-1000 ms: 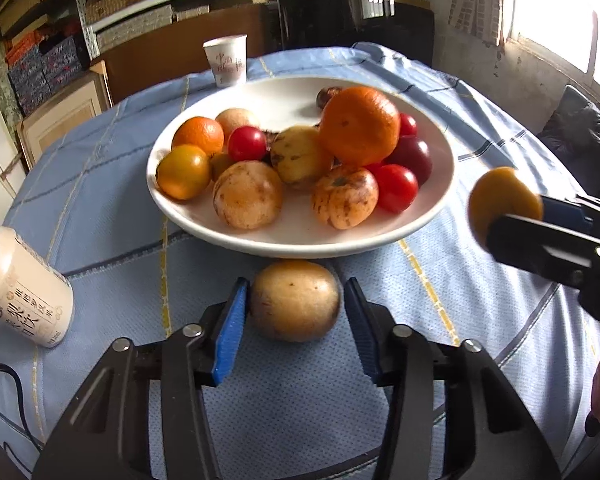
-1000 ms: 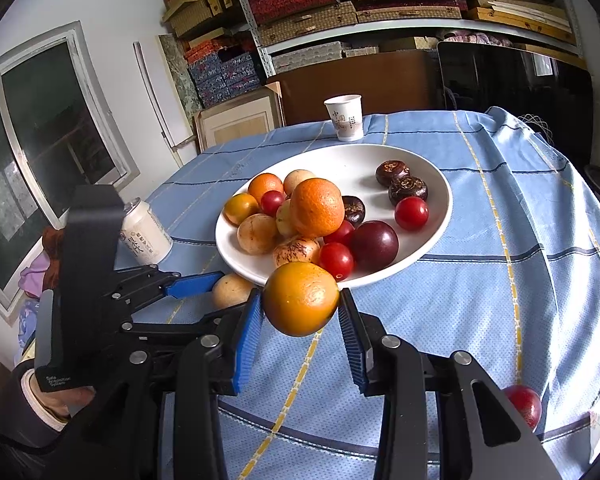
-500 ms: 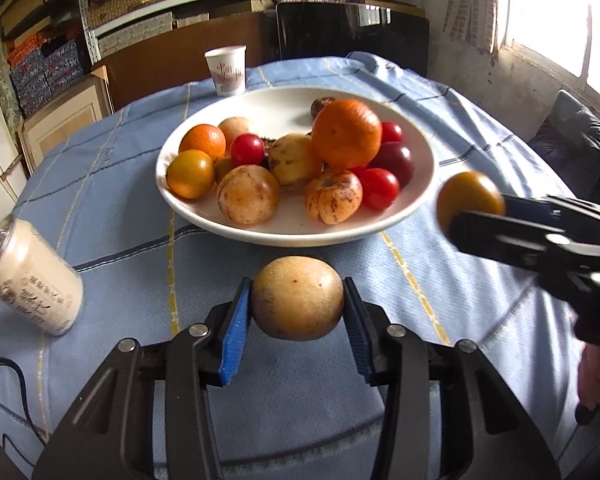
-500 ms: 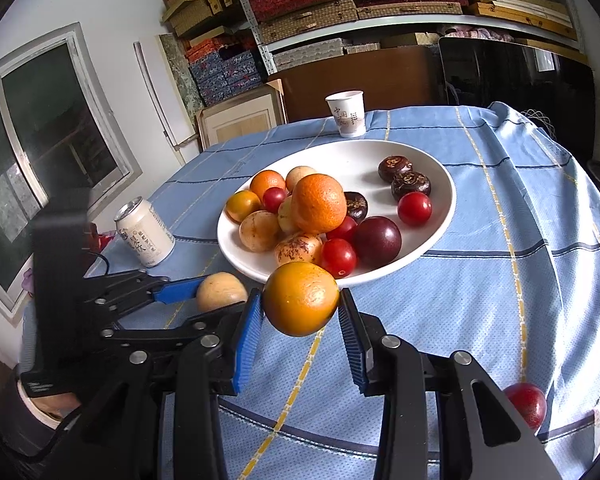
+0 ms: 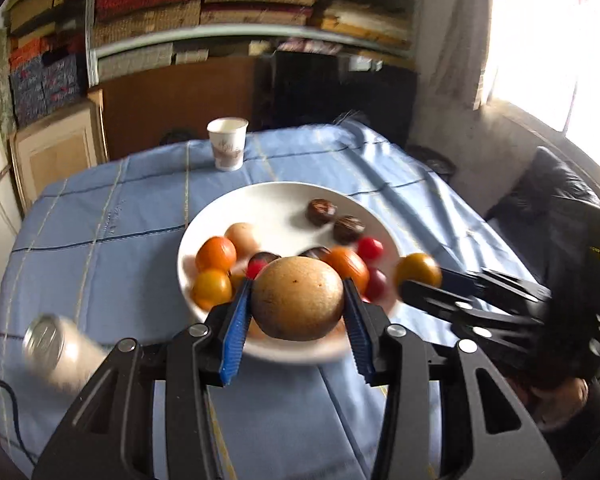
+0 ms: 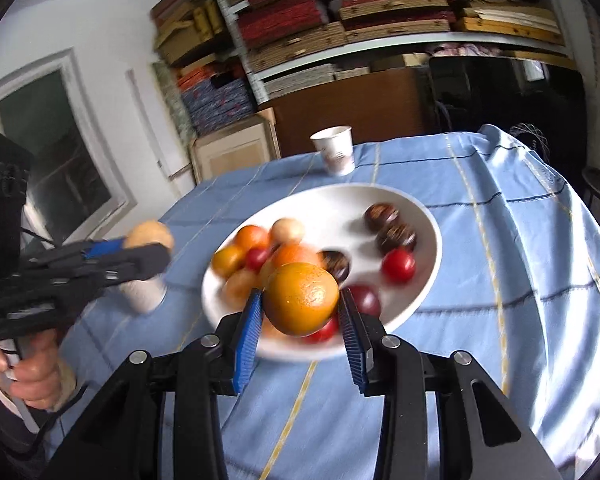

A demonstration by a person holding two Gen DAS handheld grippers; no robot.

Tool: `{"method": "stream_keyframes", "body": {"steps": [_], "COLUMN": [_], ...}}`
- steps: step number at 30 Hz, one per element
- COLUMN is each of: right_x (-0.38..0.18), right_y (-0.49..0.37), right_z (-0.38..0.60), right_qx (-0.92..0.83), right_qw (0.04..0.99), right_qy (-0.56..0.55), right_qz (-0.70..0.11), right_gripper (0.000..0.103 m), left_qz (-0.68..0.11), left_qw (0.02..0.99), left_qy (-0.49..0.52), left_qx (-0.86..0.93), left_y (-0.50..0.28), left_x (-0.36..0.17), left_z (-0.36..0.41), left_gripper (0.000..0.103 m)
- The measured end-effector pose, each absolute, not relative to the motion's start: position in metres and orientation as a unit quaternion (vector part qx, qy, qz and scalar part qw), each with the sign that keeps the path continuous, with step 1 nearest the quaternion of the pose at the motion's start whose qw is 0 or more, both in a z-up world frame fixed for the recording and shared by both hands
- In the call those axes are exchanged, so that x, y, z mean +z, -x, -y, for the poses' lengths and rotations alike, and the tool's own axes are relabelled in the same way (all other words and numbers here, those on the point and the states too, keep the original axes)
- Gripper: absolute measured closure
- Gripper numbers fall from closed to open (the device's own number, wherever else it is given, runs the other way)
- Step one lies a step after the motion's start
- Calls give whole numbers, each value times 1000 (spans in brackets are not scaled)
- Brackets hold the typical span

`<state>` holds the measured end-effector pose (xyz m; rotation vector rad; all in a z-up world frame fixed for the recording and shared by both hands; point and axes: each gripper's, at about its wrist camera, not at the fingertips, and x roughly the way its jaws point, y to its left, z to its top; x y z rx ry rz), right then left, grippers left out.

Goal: Organize fruits
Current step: 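Release the orange and the potato into the white plate with both grippers, then close both grippers together around the last dark red plum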

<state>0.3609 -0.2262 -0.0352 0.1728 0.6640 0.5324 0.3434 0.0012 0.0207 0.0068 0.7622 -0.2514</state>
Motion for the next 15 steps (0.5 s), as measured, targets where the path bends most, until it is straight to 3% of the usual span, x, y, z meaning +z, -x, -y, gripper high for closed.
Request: {"method": "stream_keyframes", "body": {"steps": [8,9,11,15], "right_x": [-45,-44,-38,-21], "right_y": [-422,-424,-418,-396], "right_z": [227,227,231,244], "right_qx": [235,233,238,258], "right_qw": [905,907,910,910], "right_qy": [-102,-98,-101,-94], "right_qz": [-339,-336,-325,-310], "right_gripper": [63,54,44,44], "left_qz": [-411,-410,-397,-345], "left_qw": [907,908,916,936], "left_qy": [0,-1,10,35], "left_qx": [-92,-86,-62,-56], "left_y": [-433,-436,-435,-402], "left_x": [-3,-3,2,17], "left_z": [11,11,8,3], "left_gripper": [59,56,16,11]}}
